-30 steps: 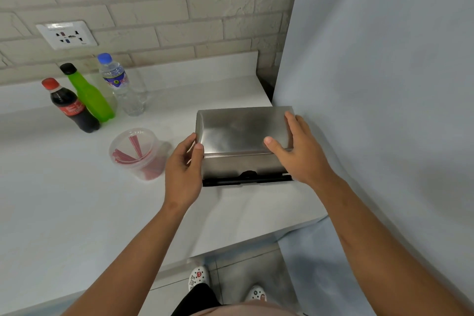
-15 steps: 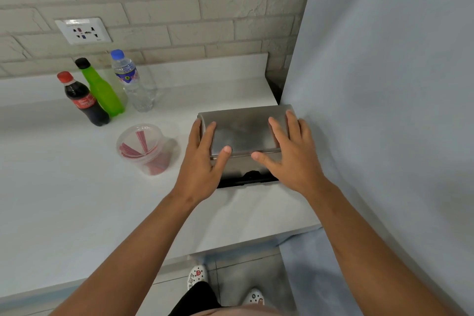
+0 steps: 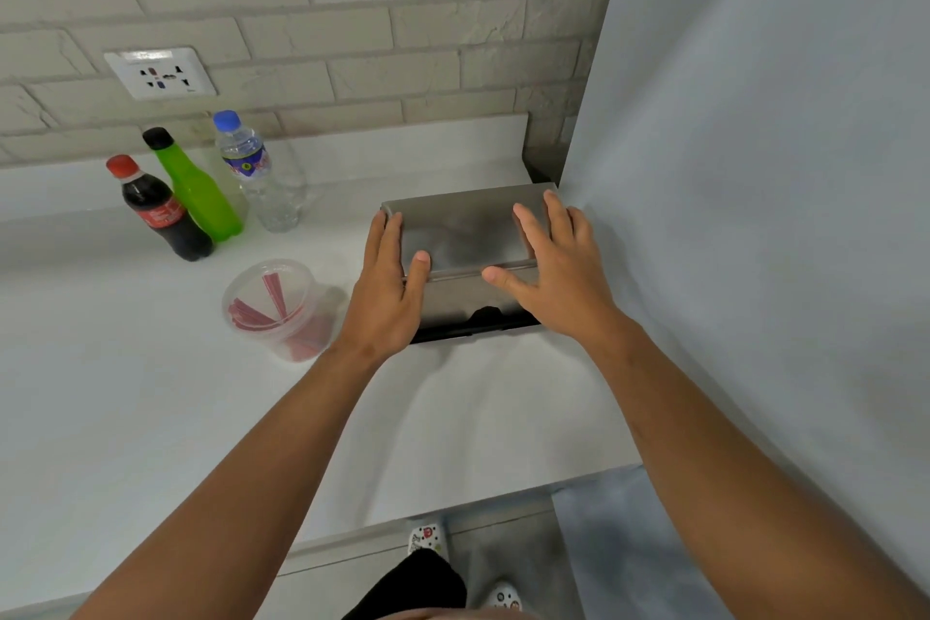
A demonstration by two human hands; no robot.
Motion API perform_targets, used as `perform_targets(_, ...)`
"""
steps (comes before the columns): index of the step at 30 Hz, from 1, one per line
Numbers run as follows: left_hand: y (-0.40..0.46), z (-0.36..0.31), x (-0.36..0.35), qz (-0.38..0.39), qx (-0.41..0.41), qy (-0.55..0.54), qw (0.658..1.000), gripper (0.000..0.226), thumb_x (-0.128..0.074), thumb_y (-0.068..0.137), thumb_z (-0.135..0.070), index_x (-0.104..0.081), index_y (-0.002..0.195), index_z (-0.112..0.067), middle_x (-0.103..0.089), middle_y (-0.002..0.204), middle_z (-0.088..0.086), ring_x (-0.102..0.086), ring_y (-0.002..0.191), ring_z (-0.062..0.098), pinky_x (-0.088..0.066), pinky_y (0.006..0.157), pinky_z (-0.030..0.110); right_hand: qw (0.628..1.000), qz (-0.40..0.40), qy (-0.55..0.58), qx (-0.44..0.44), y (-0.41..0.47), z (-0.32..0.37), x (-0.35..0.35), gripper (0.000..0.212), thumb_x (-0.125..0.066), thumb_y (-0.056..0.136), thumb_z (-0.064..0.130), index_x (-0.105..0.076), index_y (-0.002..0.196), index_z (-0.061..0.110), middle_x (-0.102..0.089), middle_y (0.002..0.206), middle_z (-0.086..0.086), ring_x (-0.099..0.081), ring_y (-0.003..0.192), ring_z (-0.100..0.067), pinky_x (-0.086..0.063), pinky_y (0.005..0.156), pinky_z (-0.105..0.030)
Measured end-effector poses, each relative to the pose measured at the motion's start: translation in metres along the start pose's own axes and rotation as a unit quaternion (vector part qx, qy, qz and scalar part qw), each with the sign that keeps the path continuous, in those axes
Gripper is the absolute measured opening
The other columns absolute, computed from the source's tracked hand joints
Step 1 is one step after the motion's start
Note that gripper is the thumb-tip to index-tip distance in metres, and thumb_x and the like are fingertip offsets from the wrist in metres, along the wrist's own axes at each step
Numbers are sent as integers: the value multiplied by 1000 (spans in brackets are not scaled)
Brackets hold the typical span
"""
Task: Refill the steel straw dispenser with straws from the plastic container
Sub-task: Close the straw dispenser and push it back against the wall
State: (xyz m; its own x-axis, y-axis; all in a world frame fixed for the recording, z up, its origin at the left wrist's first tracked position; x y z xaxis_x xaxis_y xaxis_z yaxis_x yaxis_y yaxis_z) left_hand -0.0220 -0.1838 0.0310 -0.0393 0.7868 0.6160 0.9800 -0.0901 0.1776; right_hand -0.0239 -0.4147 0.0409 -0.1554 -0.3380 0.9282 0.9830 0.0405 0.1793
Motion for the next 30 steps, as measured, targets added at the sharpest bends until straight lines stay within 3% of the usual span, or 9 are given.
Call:
perform_targets(3, 22, 4, -1, 5, -4, 12, 1000, 67, -36, 111, -46, -14, 167, -17, -4, 178, -1, 1, 159, 2, 1, 103, -7, 1000, 6, -3, -2, 23, -2, -3, 94, -35, 85, 88, -17, 162, 36, -3, 175, -4, -12, 157, -39, -30, 122, -58)
perform_targets(5, 37, 5, -2, 10, -8, 14, 1000, 67, -35, 111, -48, -16, 167, -18, -4, 178, -1, 2, 149, -13, -3, 102, -5, 1000, 10, -8, -4, 38, -4, -5, 95, -35, 85, 88, -17, 162, 36, -2, 175, -4, -12, 157, -39, -29, 123, -57)
perform_targets(8, 62, 7, -3, 14, -18, 18, 1000, 67, -34, 111, -49, -18, 167, -16, -5, 178, 4, 0, 131, -30, -15, 111, 13, 1000, 14, -5, -7, 62, -7, -7, 94, -36, 86, 87, -16, 162, 36, -3, 175, -5, -10, 157, -40, -27, 123, -57)
perform_targets(9, 70, 8, -2, 15, -21, 21, 999, 67, -34, 111, -49, -18, 166, -16, -5, 178, 5, -2, 135, -28, -16, 112, 18, 1000, 16, -4, -8, 70, -8, -8, 94, -37, 86, 87, -16, 162, 36, -4, 175, -5, -10, 158, -40, -27, 124, -58)
perform_targets(12, 98, 11, -3, 20, -24, 25, 999, 66, -34, 111, -49, -20, 166, -15, -8, 177, 7, -12, 148, 0, -17, 111, 19, 1000, 18, 0, -12, 95, -10, -10, 93, -39, 86, 86, -18, 161, 36, -7, 175, -7, -10, 157, -41, -26, 124, -57)
perform_targets(15, 122, 14, -5, 19, -22, 25, 999, 65, -35, 111, -47, -22, 165, -13, -10, 177, 9, -23, 138, 5, -21, 108, 23, 1000, 17, -14, -7, 119, -11, -10, 93, -41, 87, 84, -22, 162, 33, -11, 174, -11, -14, 155, -44, -28, 123, -57)
perform_targets(18, 143, 20, -9, 18, -2, 20, 1000, 65, -36, 111, -48, -22, 166, -16, -9, 177, 6, -22, 151, 13, -21, 110, 22, 999, 21, -28, -4, 141, -15, -11, 92, -43, 88, 82, -23, 162, 30, -13, 173, -13, -16, 154, -47, -27, 123, -59)
perform_targets(25, 182, 24, -14, 22, 10, 11, 1000, 66, -34, 111, -49, -18, 167, -18, -6, 178, 2, -16, 150, 6, -18, 109, 16, 998, 50, -31, -14, 184, -25, -19, 96, -40, 87, 85, -15, 163, 32, -5, 175, -10, -10, 155, -47, -20, 125, -59)
perform_targets(30, 199, 26, -16, 20, 17, 11, 1000, 65, -34, 111, -47, -18, 167, -19, -5, 178, 2, -20, 157, 16, -19, 109, 16, 998, 59, -24, -21, 203, -30, -23, 98, -37, 83, 89, -13, 163, 36, -4, 175, -7, -10, 155, -46, -20, 124, -58)
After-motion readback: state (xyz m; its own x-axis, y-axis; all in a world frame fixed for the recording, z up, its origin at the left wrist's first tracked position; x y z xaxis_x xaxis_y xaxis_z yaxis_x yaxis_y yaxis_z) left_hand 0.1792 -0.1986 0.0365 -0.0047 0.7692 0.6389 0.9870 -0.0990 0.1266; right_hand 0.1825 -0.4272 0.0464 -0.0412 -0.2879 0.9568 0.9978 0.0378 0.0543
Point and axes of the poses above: each hand's wrist, its own y-axis towards the middle knuckle, its own x-axis out of the back of the hand, z = x × y, the point moved 8 cm from there along y, towards the middle knuckle
